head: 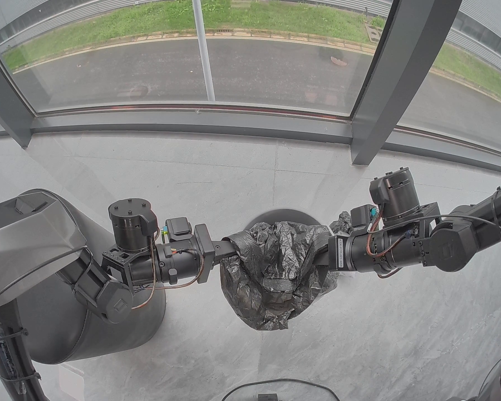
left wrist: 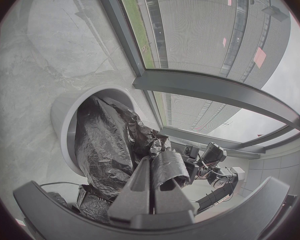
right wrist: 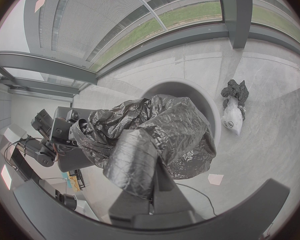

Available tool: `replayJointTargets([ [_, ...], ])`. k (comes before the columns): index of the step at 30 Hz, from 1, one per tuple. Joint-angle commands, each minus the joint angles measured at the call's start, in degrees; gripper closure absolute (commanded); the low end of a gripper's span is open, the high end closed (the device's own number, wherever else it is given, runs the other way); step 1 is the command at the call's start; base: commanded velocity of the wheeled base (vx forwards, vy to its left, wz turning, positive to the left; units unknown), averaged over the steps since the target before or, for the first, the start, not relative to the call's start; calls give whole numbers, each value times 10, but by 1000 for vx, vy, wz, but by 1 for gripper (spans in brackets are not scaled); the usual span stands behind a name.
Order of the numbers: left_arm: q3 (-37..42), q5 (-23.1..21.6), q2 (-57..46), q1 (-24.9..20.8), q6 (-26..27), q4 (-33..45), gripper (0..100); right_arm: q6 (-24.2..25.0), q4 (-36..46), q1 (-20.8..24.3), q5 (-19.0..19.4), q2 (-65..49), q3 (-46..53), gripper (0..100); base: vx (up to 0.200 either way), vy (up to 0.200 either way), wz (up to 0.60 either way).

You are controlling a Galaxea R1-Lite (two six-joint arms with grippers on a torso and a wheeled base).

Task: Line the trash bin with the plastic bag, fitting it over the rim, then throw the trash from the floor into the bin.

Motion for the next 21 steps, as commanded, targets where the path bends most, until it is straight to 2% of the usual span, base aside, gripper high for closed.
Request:
replayJointTargets([
  [1,-16,1,14,2,0,-1,100,0,-28,-6,-2,49,-6,100,0,0,0],
  [8,-33,2,14,10,0,-1,100,-2,-117,-14,-3,85,-9,100,0,0,0],
  [21,-28,3,13,16,1,-1,100,3,-117,-18,-3,82,-8,100,0,0,0],
])
